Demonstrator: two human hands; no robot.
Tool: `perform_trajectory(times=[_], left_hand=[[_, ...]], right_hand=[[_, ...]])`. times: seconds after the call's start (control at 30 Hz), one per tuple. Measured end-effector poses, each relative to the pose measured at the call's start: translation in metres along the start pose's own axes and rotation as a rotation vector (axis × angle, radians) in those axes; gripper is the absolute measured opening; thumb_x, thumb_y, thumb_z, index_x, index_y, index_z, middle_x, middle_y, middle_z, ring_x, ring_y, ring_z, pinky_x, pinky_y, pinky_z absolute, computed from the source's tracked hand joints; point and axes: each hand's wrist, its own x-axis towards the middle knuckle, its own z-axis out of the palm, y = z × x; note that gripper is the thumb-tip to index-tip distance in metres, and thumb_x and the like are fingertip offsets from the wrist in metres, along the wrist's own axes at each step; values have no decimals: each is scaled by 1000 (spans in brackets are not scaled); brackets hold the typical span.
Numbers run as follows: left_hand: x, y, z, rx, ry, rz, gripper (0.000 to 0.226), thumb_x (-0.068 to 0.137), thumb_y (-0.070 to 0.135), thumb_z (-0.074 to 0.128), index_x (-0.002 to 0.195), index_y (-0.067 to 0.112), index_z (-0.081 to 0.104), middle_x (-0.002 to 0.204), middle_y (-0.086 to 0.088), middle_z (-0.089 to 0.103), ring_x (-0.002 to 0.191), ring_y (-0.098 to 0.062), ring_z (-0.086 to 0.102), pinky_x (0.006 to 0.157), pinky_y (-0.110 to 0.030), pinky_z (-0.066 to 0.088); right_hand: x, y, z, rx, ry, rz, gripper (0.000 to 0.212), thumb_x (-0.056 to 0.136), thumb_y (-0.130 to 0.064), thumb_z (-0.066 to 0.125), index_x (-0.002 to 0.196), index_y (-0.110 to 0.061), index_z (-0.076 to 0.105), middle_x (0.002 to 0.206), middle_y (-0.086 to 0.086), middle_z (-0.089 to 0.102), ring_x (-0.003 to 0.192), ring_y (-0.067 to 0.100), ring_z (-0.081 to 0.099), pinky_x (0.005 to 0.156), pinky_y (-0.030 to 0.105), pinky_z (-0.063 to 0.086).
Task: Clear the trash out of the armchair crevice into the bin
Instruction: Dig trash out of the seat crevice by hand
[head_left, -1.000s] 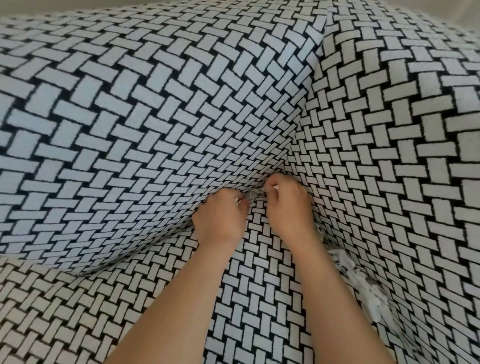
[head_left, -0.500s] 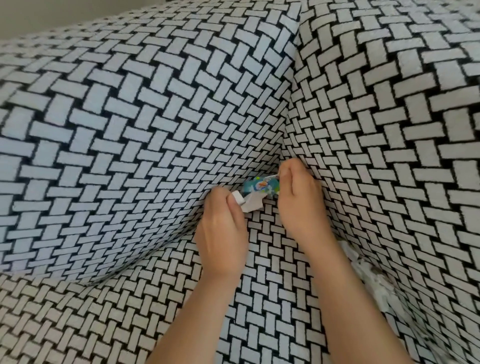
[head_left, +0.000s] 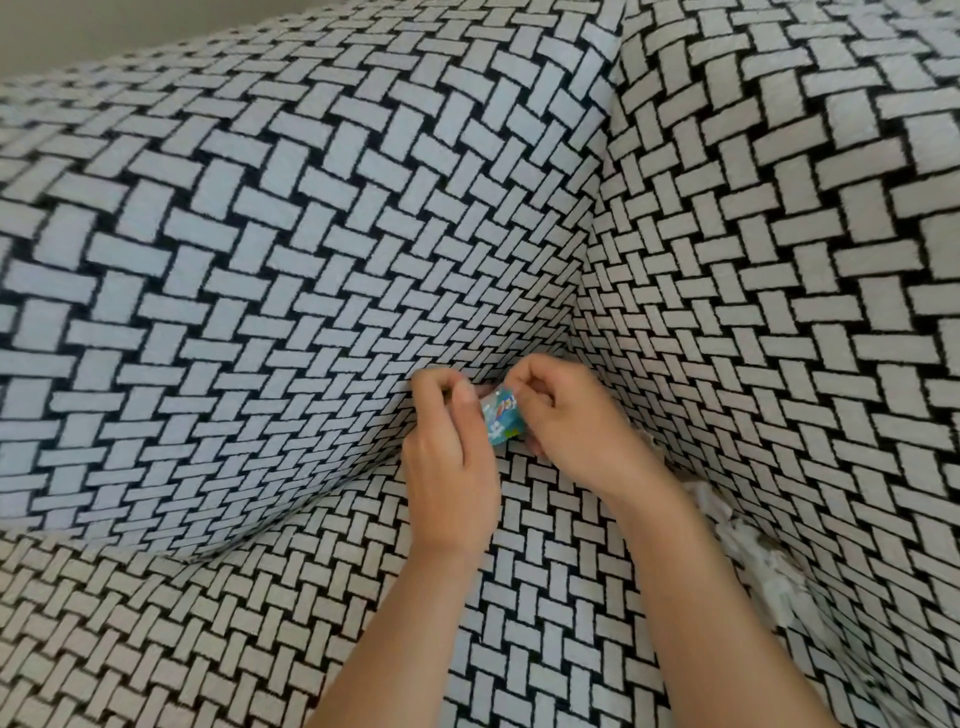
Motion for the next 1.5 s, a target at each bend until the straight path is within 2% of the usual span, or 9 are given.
perform_trajectory(times=[0.2, 0.37, 0.47, 0.57, 0.77, 1.03, 1.27, 1.4, 1.5], left_hand=[[1, 1, -1, 2, -71, -31, 39, 76, 54, 47, 102, 25, 49, 75, 17, 57, 73, 4, 58, 60, -11, 45], [4, -6, 1, 82, -64, -22, 15, 90, 28, 54, 103, 23, 51, 79, 14, 60, 71, 0, 61, 58, -16, 50], [5, -9, 3, 151, -36, 11, 9, 93, 13, 51, 101, 16, 53, 79, 17, 56, 67, -1, 57, 58, -6, 42], [4, -11, 3, 201, 18, 28, 15, 94, 6, 47, 104, 12, 57, 87, 12, 56, 73, 0, 53, 66, -2, 40], [2, -11, 2, 181, 102, -30, 22, 96, 6, 36, 99, 14, 57, 68, 12, 48, 53, -4, 42, 50, -10, 35], [0, -3, 0, 287, -38, 43, 49, 84, 59, 25, 89, 24, 59, 61, 10, 57, 52, 0, 51, 47, -11, 30], [-1, -10, -11, -55, -92, -61, 51, 84, 57, 35, 71, 13, 59, 58, -1, 59, 53, -14, 54, 49, -26, 45], [-8, -11, -24, -45, -46, -117, 47, 88, 50, 38, 61, 13, 49, 51, 5, 48, 47, -7, 44, 45, -21, 38], [-16, -20, -39, 13, 70, -173, 42, 90, 43, 35, 56, 20, 39, 48, 8, 40, 45, -7, 39, 43, -28, 36]], right_hand=[[-3, -4, 1, -25, -122, -89, 29, 89, 0, 47, 73, -19, 63, 76, 4, 66, 68, 15, 58, 63, 30, 48], [-9, -6, -13, 41, -291, -15, 29, 94, 2, 38, 98, -13, 63, 83, -2, 64, 69, 5, 59, 60, 18, 47], [-11, -5, -22, 40, -187, 71, 37, 92, 4, 44, 117, -21, 54, 105, 1, 58, 72, 10, 65, 64, 20, 52], [-13, -4, -32, -359, -55, 118, 42, 92, -8, 51, 129, -26, 49, 125, -4, 49, 89, 8, 60, 73, 14, 47], [-18, -8, -38, -594, -31, 71, 16, 89, -14, 55, 88, -28, 63, 78, -12, 55, 67, 2, 51, 49, 10, 32], [-13, -14, -17, -92, -169, -42, 5, 82, -11, 67, 84, -15, 67, 77, 1, 68, 70, 10, 62, 67, 23, 53], [-16, -20, -9, 349, -380, -12, 21, 94, 1, 43, 101, 0, 63, 94, 15, 69, 86, 22, 67, 79, 29, 56], [-9, -15, 6, 258, -101, 6, 21, 95, -7, 45, 90, -9, 65, 72, 3, 64, 65, 12, 61, 63, 23, 52], [2, 3, 7, -216, 212, -10, 15, 92, -20, 50, 94, -23, 65, 90, -8, 63, 88, 10, 57, 81, 29, 46]])
